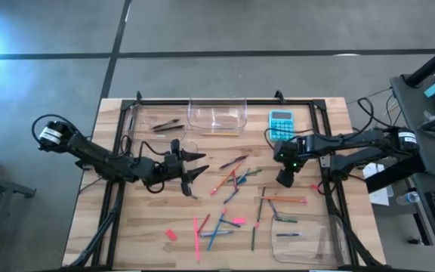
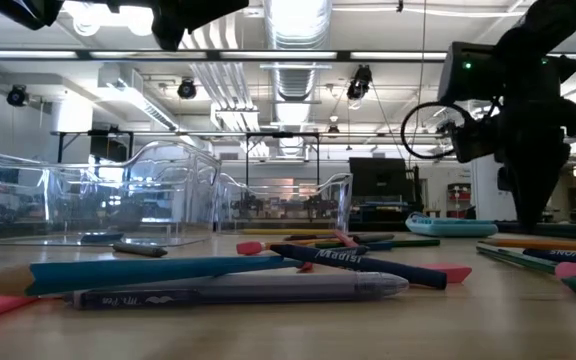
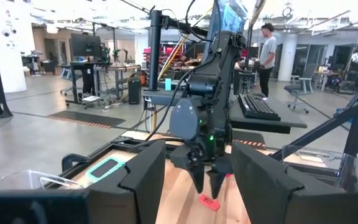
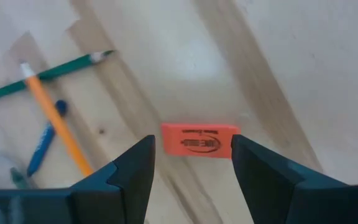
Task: Sort crayons/erasers/pens/pencils in bins
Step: Put the top orange eraser into the middle left transparent bin
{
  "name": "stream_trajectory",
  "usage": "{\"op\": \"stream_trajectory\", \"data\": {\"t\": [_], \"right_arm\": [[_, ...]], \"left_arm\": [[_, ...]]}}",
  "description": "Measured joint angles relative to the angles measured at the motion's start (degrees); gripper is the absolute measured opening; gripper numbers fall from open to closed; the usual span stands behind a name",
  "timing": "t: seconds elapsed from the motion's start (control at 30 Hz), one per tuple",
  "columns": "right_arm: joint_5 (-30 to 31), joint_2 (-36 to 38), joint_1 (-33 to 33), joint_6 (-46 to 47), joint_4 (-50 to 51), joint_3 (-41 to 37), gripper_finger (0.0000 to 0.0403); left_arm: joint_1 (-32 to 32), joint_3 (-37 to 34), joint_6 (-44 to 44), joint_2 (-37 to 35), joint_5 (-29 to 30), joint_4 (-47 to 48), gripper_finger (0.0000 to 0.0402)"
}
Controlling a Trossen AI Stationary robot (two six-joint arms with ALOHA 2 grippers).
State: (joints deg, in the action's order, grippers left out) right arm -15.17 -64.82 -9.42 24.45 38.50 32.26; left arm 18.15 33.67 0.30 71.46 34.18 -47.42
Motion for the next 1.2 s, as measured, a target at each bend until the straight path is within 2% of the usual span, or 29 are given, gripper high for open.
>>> {"op": "stream_trajectory", "data": {"t": [0.17, 0.57, 0.87, 1.0, 1.2], "right_arm": [[3.1, -1.8, 1.1, 1.8, 0.1, -1.0, 0.0201], [3.6, -7.0, 3.6, 2.0, -2.4, -1.5, 0.0201], [2.6, -7.5, 3.7, 2.8, -6.3, -1.6, 0.0198], [2.8, -7.7, 3.7, 2.1, -7.9, -1.5, 0.0168], [3.3, -7.7, 3.7, 1.9, -7.5, -1.6, 0.0085]], "left_arm": [[0.0, 0.1, -0.4, 0.4, -0.1, 0.0, 0.0170], [0.0, 0.1, -0.5, 0.7, -0.6, 0.0, 0.0170], [0.0, 0.1, -0.5, 0.7, -0.6, 0.0, 0.0170], [0.0, 0.1, -0.5, 0.7, -0.6, 0.0, 0.0170], [0.0, 0.0, -0.5, 0.7, -0.6, 0.0, 0.0170]]}}
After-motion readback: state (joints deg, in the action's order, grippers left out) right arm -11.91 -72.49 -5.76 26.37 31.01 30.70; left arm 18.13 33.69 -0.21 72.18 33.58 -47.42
